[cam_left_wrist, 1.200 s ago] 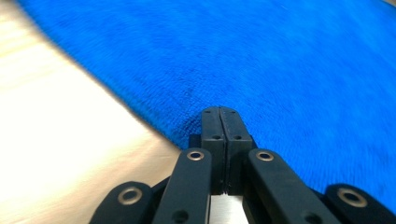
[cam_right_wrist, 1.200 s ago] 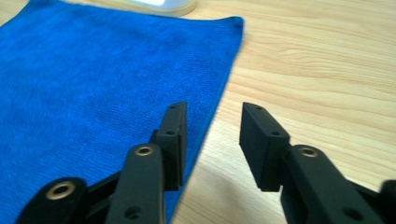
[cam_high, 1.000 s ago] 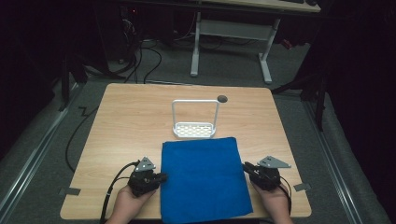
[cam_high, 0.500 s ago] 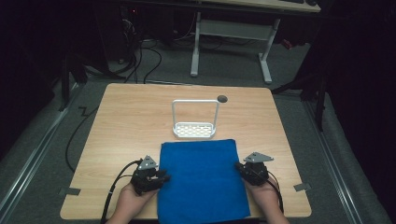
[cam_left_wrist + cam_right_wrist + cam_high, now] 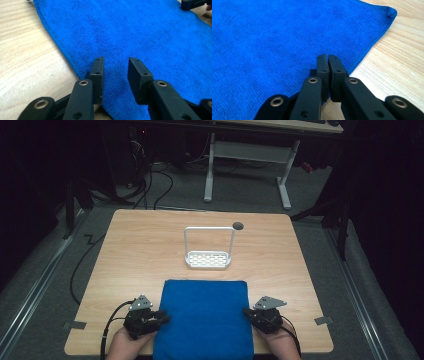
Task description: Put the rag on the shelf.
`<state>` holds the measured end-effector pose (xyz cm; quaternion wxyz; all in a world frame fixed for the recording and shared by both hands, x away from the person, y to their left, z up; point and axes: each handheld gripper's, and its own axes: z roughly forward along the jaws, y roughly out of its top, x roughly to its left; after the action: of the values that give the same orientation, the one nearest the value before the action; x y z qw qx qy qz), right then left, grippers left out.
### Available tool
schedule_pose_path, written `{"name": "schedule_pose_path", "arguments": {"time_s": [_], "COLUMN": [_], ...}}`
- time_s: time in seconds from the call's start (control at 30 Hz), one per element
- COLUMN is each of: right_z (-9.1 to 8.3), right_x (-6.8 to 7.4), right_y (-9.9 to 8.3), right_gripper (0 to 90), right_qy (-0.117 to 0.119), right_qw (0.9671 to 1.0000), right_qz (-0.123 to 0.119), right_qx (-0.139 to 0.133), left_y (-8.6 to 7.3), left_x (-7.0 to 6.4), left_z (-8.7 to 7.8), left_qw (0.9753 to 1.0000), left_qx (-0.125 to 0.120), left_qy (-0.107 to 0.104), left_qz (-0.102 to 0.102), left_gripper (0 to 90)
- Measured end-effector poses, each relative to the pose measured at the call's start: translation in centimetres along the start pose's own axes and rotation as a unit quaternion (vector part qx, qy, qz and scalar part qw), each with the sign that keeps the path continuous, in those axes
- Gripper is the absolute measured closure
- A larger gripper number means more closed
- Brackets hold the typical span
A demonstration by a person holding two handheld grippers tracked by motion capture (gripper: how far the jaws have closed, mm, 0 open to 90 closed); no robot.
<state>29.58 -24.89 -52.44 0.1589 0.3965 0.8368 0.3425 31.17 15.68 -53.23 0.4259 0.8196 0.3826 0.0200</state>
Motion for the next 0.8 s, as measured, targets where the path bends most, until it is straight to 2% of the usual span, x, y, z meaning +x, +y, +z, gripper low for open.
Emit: {"name": "schedule_pose_path", "arguments": {"time_s": [0.17, 0.23, 0.27, 0.3, 0.4, 0.43, 0.47, 0.63, 0.7, 0.8], "right_z": [0.0, 0.0, -0.2, -0.2, -0.6, -0.8, -0.9, -1.0, -0.9, -1.0], "right_x": [0.0, 0.0, -0.2, -0.2, -1.0, -1.6, -1.7, -2.2, -2.2, -2.1], "right_y": [0.0, 0.1, 0.1, 0.1, 0.1, -0.1, -0.1, -0.1, 0.1, 0.3], "right_gripper": [88.3, 83.5, 80.3, 80.3, 72.1, 67.7, 66.8, 59.8, 54.4, 50.4], "right_qy": [0.001, 0.002, 0.000, 0.000, -0.001, -0.003, -0.003, -0.008, -0.018, -0.026], "right_qw": [1.0000, 1.0000, 0.9999, 0.9999, 0.9994, 0.9986, 0.9984, 0.9980, 0.9982, 0.9980], "right_qz": [-0.004, -0.004, -0.005, -0.005, 0.014, 0.032, 0.038, 0.040, 0.032, 0.023], "right_qx": [0.002, 0.002, -0.009, -0.009, -0.032, -0.042, -0.043, -0.047, -0.048, -0.053], "left_y": [0.2, 0.3, 0.3, 0.3, 0.5, 0.8, 0.9, 1.4, 1.7, 2.0], "left_x": [-0.5, -0.6, -0.6, -0.6, -0.8, -0.7, -0.6, 0.2, 1.1, 1.6], "left_z": [0.0, 0.1, 0.1, 0.1, 0.1, -0.1, -0.1, -0.2, -0.1, 0.0], "left_qw": [0.9998, 0.9997, 0.9997, 0.9997, 0.9981, 0.9966, 0.9958, 0.9939, 0.9938, 0.9940], "left_qx": [0.009, 0.011, 0.010, 0.005, -0.013, -0.029, -0.035, -0.046, -0.050, -0.052], "left_qy": [0.011, 0.014, 0.014, 0.017, 0.047, 0.062, 0.069, 0.089, 0.095, 0.095], "left_qz": [0.012, 0.016, 0.016, 0.017, 0.037, 0.046, 0.049, 0.045, 0.028, 0.019], "left_gripper": [64.6, 64.2, 61.6, 61.6, 56.2, 53.1, 52.1, 45.3, 44.4, 44.5]}}
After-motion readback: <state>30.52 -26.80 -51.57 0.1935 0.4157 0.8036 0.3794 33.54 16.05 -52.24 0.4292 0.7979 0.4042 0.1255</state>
